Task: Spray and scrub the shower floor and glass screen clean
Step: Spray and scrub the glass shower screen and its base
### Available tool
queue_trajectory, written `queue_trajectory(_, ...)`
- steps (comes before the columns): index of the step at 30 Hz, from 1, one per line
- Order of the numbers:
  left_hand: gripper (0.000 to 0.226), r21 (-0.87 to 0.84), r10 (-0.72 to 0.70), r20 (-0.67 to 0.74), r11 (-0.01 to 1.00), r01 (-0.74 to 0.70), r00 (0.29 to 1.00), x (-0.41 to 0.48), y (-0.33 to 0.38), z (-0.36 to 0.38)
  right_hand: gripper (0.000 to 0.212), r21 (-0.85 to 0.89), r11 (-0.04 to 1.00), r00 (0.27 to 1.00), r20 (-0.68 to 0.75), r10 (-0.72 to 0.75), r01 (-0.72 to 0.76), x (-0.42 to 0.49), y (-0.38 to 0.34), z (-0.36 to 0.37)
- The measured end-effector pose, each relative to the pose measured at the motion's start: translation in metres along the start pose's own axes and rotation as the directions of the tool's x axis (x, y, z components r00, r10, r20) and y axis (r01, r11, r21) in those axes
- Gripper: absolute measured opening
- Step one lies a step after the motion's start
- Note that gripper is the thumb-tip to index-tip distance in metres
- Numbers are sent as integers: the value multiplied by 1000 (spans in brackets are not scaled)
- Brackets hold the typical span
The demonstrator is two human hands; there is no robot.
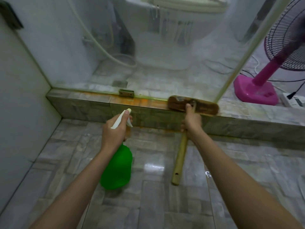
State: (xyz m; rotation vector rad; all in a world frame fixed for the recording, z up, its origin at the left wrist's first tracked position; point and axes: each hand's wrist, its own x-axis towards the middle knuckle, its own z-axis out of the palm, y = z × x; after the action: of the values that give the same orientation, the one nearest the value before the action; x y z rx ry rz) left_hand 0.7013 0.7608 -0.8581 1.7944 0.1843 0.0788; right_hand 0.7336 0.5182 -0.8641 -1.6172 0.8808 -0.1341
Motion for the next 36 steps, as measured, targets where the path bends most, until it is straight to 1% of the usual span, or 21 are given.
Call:
queue_trajectory(2, 30, -1, 7, 1, 1000, -7, 1000, 0, 0, -3, 55, -17, 1000, 993, 116, -22, 25, -18, -7, 53)
queue_trajectory(3, 28, -3, 14, -1, 1000, -14, 1000, 0, 0, -4, 57, -5, 1000, 988, 154, -24, 26, -25, -10, 72)
queue_trajectory(4, 28, -2, 19, -4, 1000, -19, 1000, 0, -1, -6, 57, -12, 999, 986, 162, -30, 32, -30, -12, 81)
queue_trajectory(5, 28, 2, 20, -12, 1000, -20, 1000, 0, -3, -9, 56, -43, 998, 988, 148, -47, 54, -32, -12, 77)
queue_trajectory(7, 31, 16, 16, -28, 1000, -16, 999, 1, -4, -12, 56, -98, 993, 994, 96, -57, 67, -23, -12, 47)
queue_trajectory(9, 31, 17, 8, -30, 1000, -8, 1000, 1, -7, -14, 54, -65, 998, 1000, 15, -4, 5, -13, -7, 8)
queue_trajectory(11, 30, 8, 0, -28, 1000, 1, 1000, -1, -9, -16, 53, -12, 999, 999, -26, 40, -40, -7, -4, -4)
queue_trajectory(13, 33, 28, -7, -34, 1000, 8, 999, -1, -10, -19, 52, -19, 1000, 999, 32, 13, -12, -14, -9, 28)
queue_trajectory(15, 37, 27, -13, -51, 1000, 15, 999, 0, -10, -24, 51, -36, 999, 986, 166, -8, 14, -33, -16, 80)
queue_trajectory(16, 38, 23, -14, -65, 1000, 16, 998, 1, -9, -27, 51, -13, 1000, 976, 216, -6, 9, -43, -18, 104)
queue_trajectory(18, 35, 17, -11, -81, 1000, 13, 997, 3, -8, -32, 54, -1, 1000, 969, 247, -26, 27, -51, -19, 120)
queue_trajectory(20, 33, -15, -9, -90, 1000, 8, 996, 2, -7, -36, 56, -93, 993, 981, 187, -54, 72, -45, -16, 93)
queue_trajectory(21, 34, -14, -4, -97, 1000, 2, 995, 3, -7, -37, 57, -107, 992, 991, 129, -46, 60, -36, -14, 73)
queue_trajectory(23, 35, 9, 3, -100, 1000, -3, 995, 1, -7, -39, 54, -52, 999, 1000, 31, 5, -3, -23, -8, 37)
queue_trajectory(24, 34, 8, 4, -99, 1000, -3, 995, 0, -6, -40, 53, -13, 1000, 1000, 1, 23, -23, -19, -6, 32)
queue_trajectory(26, 30, 1, 4, -94, 1000, -4, 996, -3, -4, -41, 54, 17, 1000, 1000, -1, 17, -17, -22, -7, 52)
queue_trajectory(29, 29, 5, 20, -92, 1000, -20, 996, -5, -1, -43, 55, -5, 999, 991, 129, -33, 34, -43, -13, 103)
queue_trajectory(30, 28, 2, 22, -92, 1000, -22, 995, -5, -1, -43, 54, -17, 998, 987, 145, -63, 66, -48, -16, 110)
queue_trajectory(32, 26, -12, 21, -93, 1000, -22, 995, -8, 0, -45, 55, -108, 989, 985, 153, -82, 99, -50, -18, 97)
queue_trajectory(33, 26, -16, 25, -97, 1000, -27, 995, -9, 1, -46, 56, -139, 985, 989, 125, -83, 100, -44, -16, 80)
queue_trajectory(36, 31, 26, 31, -91, 999, -29, 995, -11, 0, -48, 57, -105, 994, 1000, 9, -23, 24, -27, -10, 37)
